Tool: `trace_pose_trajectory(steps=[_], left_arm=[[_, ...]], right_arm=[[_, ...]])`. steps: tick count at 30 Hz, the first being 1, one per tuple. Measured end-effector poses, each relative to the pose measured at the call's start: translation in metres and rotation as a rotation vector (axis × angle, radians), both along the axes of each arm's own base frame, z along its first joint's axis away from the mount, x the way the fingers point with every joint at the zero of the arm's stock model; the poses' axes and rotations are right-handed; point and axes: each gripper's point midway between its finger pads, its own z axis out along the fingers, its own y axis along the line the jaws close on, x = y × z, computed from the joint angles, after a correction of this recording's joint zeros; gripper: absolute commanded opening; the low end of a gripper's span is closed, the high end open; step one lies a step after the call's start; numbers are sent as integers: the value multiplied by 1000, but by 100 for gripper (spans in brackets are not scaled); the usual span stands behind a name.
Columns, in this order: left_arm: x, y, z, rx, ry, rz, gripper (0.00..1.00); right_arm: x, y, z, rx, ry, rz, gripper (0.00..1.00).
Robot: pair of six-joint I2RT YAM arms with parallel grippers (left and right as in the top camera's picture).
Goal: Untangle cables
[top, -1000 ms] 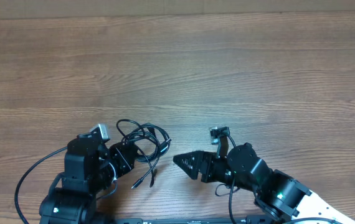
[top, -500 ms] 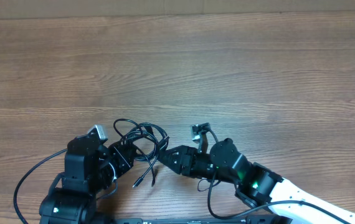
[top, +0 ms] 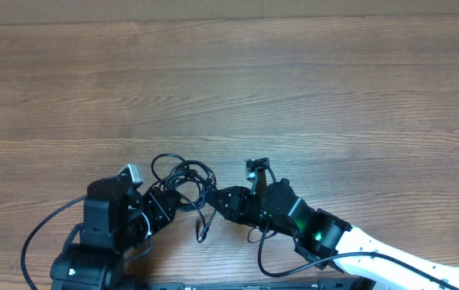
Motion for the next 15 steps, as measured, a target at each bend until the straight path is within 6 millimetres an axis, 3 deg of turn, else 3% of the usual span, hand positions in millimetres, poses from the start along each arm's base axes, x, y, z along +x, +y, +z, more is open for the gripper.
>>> trace_pose_trajectory(steps=[6,15], left_arm=[[3,-7,8,-6,-55,-62,4],[3,-38,31,-15,-275,-361,4]], right_arm=[[3,-2,-2,-37,-66,12,4],[4,-15,-18,-139,-63,19,4]])
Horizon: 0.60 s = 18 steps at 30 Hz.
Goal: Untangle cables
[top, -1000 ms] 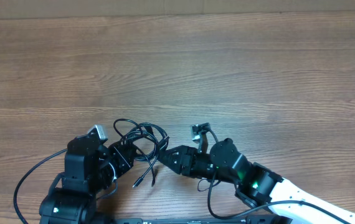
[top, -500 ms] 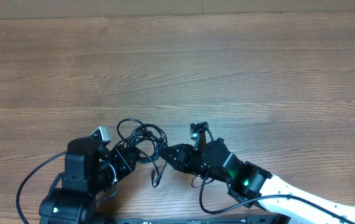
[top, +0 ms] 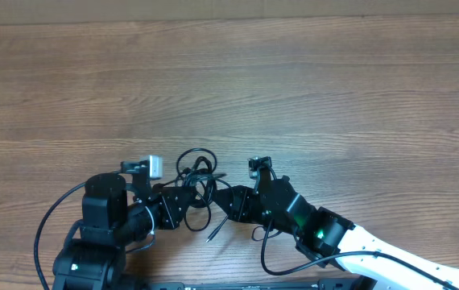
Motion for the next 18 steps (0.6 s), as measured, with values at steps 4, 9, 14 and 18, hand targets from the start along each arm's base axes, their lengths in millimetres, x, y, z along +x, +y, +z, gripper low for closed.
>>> trace_pose_trajectory(steps=[4,9,14,18], left_arm=[[2,-7,10,-6,-84,-67,4],[3,-10,16,-7,-130,-95,4],[7,-5,14,12,-125,-59,4],[12,1,8,2,-59,31,5]], right_arm=[[0,0,3,2,-5,6,4],[1,0,5,5,-15,15,4],[-5,-1,0,-29,-11,55,4],[-9,-3,-5,-63,13,72,4]])
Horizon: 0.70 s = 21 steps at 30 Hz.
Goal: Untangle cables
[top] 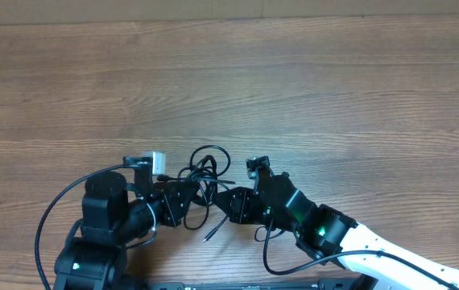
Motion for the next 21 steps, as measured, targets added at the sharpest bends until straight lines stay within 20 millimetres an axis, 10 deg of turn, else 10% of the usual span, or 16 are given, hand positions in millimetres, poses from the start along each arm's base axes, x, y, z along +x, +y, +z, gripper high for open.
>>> trace_pose_trajectory(steps=[9,21], left_arm=[[4,22,-13,9,115,194,4],[0,35,-30,140,109,187,4]], right_arm=[[-15,-23,-50,-153,96,-3,19],[-16,-22,-50,-152,87,9,36]])
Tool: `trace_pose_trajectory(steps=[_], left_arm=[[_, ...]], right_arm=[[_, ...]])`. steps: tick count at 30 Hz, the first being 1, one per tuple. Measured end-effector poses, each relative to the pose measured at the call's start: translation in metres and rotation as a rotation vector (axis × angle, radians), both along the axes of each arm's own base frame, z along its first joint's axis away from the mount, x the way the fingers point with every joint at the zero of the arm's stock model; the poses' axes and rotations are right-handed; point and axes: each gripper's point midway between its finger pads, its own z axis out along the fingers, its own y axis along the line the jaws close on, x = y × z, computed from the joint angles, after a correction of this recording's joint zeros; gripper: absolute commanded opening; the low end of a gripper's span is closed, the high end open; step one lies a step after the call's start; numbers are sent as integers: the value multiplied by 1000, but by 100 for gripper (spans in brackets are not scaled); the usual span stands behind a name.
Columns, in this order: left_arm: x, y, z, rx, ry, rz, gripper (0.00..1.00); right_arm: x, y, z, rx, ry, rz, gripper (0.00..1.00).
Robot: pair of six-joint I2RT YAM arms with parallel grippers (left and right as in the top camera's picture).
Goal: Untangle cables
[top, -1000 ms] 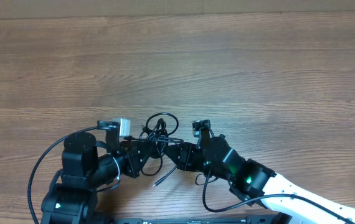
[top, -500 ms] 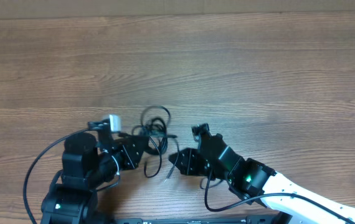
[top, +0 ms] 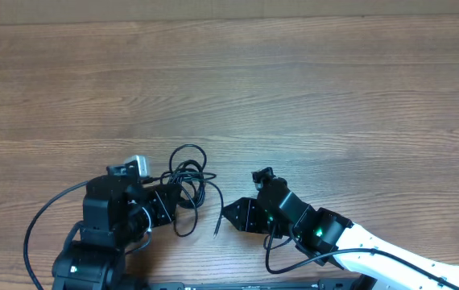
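A black cable bundle (top: 189,171) lies in tangled loops on the wooden table near the front edge. One loose strand ends in a tip (top: 216,231) pointing toward the front. My left gripper (top: 170,201) is at the bundle's left side, shut on the cable where the loops meet. My right gripper (top: 226,213) sits to the right of the bundle, apart from it. It appears open and holds nothing, with its fingertips a short way from the loose tip.
The wooden table (top: 294,97) stretches far behind and to both sides of the arms. The arms' own black supply cables (top: 40,234) loop beside each arm base near the front edge.
The right gripper was up against the bundle's right side and now sits back to the right and front, free of the cable. The left gripper and the bundle have shifted left.
At first both grippers were at the bundle, left and right of it. Over the following two moments the bundle had shifted right, with both grippers still at it. Now the right gripper has let go, and the bundle stays with the left gripper, its loops spread wider.
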Motion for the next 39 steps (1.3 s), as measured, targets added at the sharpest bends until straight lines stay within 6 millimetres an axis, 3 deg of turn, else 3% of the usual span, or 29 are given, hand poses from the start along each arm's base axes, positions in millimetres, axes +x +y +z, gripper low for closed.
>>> trace_pose_trajectory(steps=[1,5,8,11,14,20,23,33,39], left_arm=[[-1,0,-1,16,-6,-15,4],[-5,1,-6,69,-13,-66,4],[-7,-4,-4,61,-25,-107,4],[-11,-18,4,14,-58,-193,4],[-18,-30,10,-34,-77,-271,4],[-25,-39,15,-67,-94,-344,4],[-26,-41,16,-71,-99,-359,4],[-29,-38,23,-43,-122,-373,4],[-26,-19,6,45,-51,-268,4]], right_arm=[[0,4,4,20,-9,17,36],[-1,27,34,152,-120,131,56],[-3,39,56,235,-204,210,58],[-3,38,54,221,-221,223,56],[2,35,49,189,-238,203,48],[10,36,57,201,-291,180,13],[11,36,57,210,-277,160,4],[14,43,71,294,-323,165,4],[8,47,76,327,-330,208,4]])
